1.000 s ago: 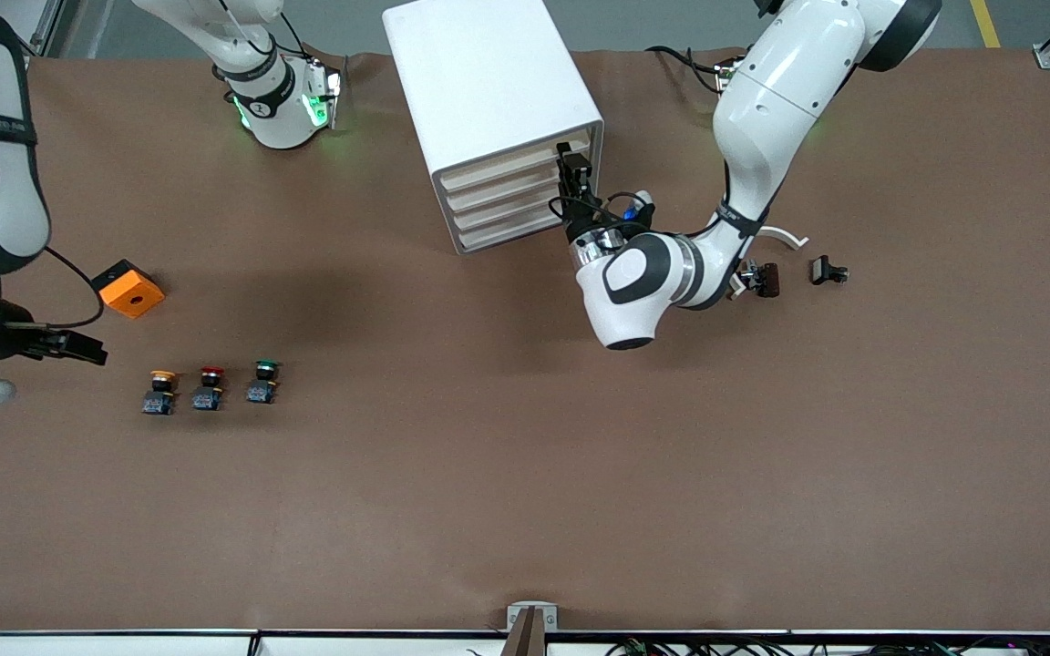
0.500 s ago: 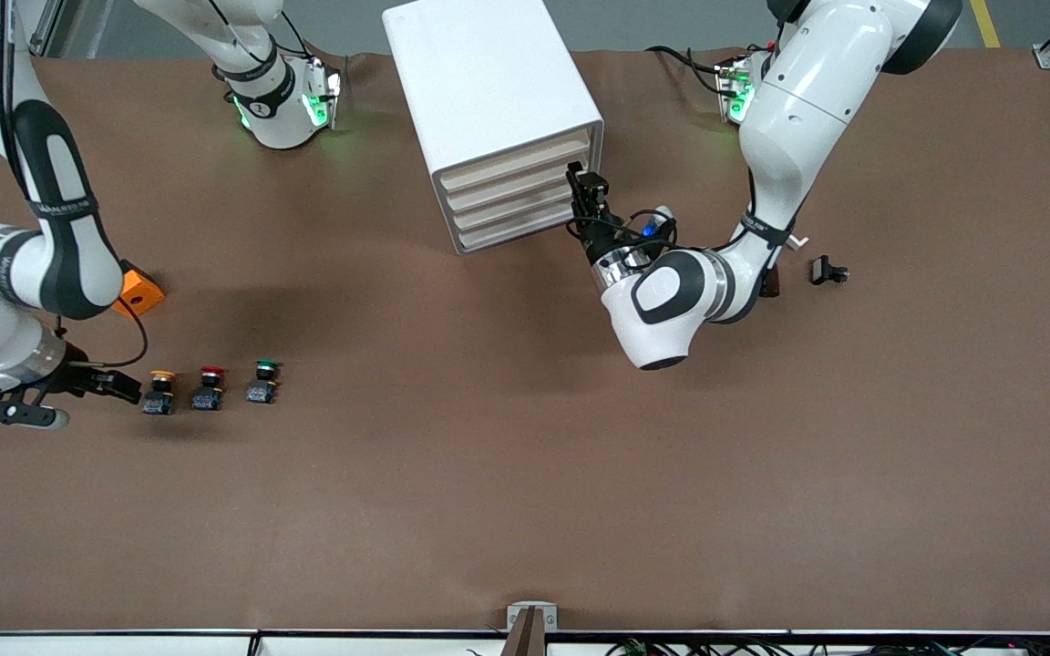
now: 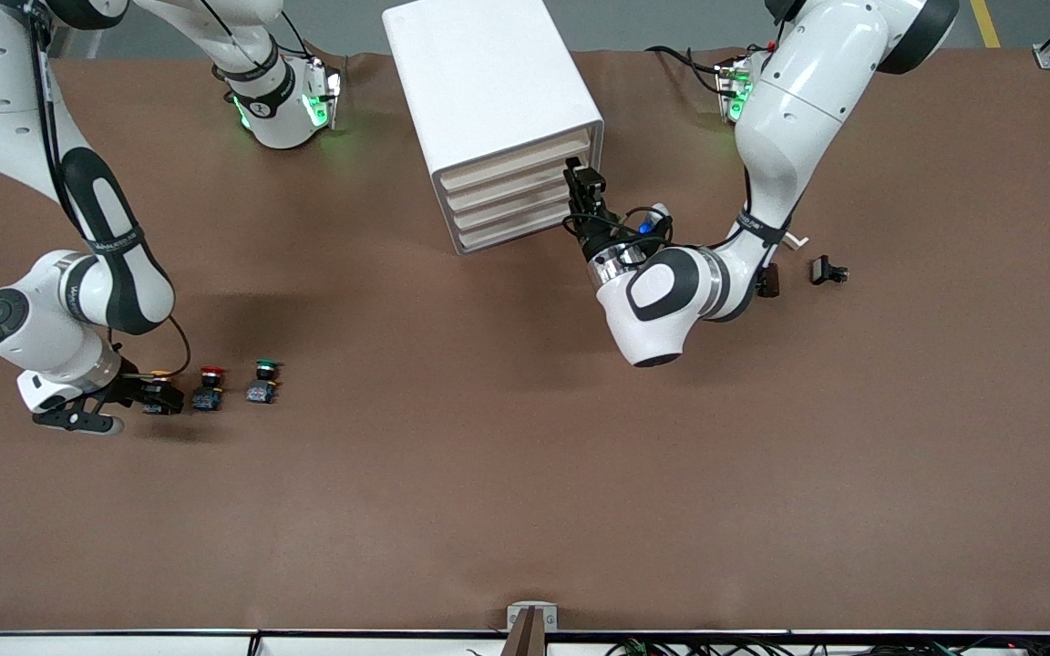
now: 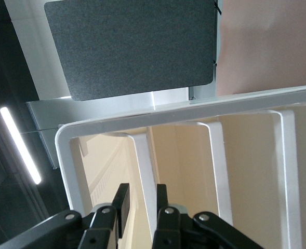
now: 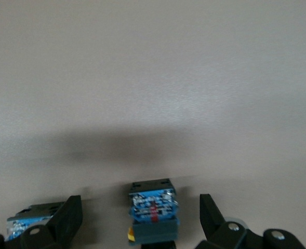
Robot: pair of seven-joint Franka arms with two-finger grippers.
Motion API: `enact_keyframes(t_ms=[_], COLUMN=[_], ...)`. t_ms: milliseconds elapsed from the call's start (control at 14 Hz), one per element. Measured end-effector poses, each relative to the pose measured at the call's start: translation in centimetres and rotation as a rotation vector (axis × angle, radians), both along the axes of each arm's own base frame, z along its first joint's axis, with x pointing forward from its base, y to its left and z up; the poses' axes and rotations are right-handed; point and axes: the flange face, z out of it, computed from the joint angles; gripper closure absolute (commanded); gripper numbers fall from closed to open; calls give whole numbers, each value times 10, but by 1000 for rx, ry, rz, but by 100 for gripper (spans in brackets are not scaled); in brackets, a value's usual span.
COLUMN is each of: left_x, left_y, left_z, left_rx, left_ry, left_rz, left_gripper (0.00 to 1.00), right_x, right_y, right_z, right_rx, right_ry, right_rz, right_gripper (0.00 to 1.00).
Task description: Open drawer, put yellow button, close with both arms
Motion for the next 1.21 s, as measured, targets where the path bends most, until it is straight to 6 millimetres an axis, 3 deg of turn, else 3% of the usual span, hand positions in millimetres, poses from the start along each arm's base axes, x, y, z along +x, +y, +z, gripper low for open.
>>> enact_keyframes(t_ms=[143,214,286,357,429,643,1214], left_x=[-5,-9,-13,-17,-21,-31,-30], left_y=[-6,-10,-14,-19,-23,-31,-29], left_z=[0,0,-1,-1,-2,-4,-5], left_rx=[1,2,3,5,6,10,49], left_ry=[1,0,-3,-6,-8,-5,12], left_rz=[-13,-21,-28,-35,-43,-62,-56], left_gripper=[71,71,71,71,72,87,89], right_x=[-1,-1,-1,-2,-3,-3,3], right_y=[0,0,-1,-1,-2,-1,-2], right_z=[-3,-4,-5,-7,-9,-12,-4], right_rx=[0,0,0,0,1,2,14], right_ry=[1,2,4,7,10,11,52], right_rz=[0,-1,-1,-2,-3,-5,-6], right_gripper=[6,19,47,85,100,100,100])
